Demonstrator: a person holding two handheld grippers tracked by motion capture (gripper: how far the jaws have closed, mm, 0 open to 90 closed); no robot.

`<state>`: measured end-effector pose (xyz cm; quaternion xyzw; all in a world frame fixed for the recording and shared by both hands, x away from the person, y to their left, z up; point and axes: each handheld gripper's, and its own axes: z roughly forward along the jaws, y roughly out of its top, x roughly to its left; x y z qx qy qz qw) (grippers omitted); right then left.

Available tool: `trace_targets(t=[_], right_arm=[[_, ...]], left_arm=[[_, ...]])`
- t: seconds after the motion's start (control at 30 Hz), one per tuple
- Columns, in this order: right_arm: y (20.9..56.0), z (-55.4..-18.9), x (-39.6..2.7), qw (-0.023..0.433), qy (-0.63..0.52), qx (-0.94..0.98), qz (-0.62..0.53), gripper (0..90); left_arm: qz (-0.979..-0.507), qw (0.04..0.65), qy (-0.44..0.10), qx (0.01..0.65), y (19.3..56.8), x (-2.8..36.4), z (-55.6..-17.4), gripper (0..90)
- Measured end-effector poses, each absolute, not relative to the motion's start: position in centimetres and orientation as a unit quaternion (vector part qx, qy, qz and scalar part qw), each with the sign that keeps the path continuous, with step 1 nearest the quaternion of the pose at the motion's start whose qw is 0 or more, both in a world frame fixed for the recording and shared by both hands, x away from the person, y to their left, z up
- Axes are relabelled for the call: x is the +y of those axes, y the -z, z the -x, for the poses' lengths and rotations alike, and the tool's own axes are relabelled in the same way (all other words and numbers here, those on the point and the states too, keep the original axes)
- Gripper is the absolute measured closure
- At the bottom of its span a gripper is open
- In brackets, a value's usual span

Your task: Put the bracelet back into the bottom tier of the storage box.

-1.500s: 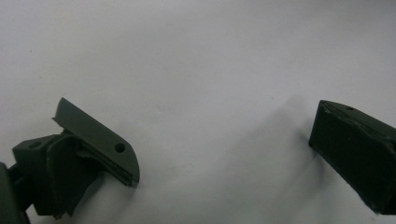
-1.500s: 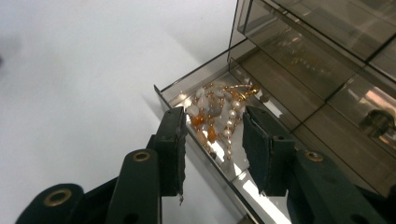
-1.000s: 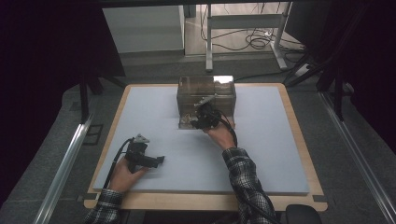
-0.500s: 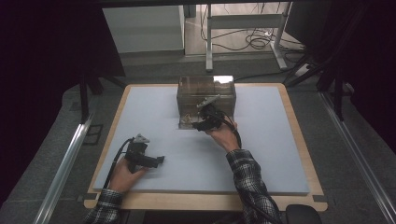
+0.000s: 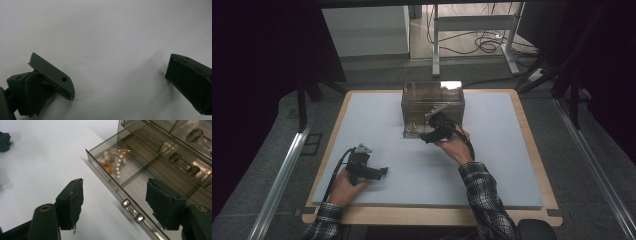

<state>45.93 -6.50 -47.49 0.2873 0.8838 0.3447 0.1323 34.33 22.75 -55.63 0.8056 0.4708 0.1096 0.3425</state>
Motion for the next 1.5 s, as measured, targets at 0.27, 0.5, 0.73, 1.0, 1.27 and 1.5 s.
trace_targets(t=[0.27,0.5,0.73,1.0,1.27,1.5], right_arm=[[47.6,-45.6,-7.5,0.133,-0.339,0.884,-0.294,23.8],[47.5,-45.1,-8.3,0.135,-0.34,0.882,-0.296,20.0],[47.5,-44.6,-8.9,0.134,-0.339,0.882,-0.298,16.1],[47.4,-44.1,-9.5,0.137,-0.333,0.884,-0.298,11.1],[47.3,-43.5,-10.5,0.141,-0.323,0.887,-0.297,8.1],[47.3,-43.0,-11.4,0.144,-0.318,0.888,-0.299,6.9]], left_arm=[[-0.806,0.342,-0.11,0.471,55.6,22.8,-34.3,0.0],[-0.806,0.342,-0.11,0.471,55.6,22.7,-34.3,0.0],[-0.806,0.342,-0.11,0.471,55.6,22.8,-34.3,0.0],[-0.806,0.342,-0.11,0.471,55.6,22.8,-34.3,0.0],[-0.806,0.342,-0.11,0.471,55.6,22.8,-34.3,0.0],[-0.805,0.342,-0.11,0.472,55.6,22.7,-34.3,0.0]])
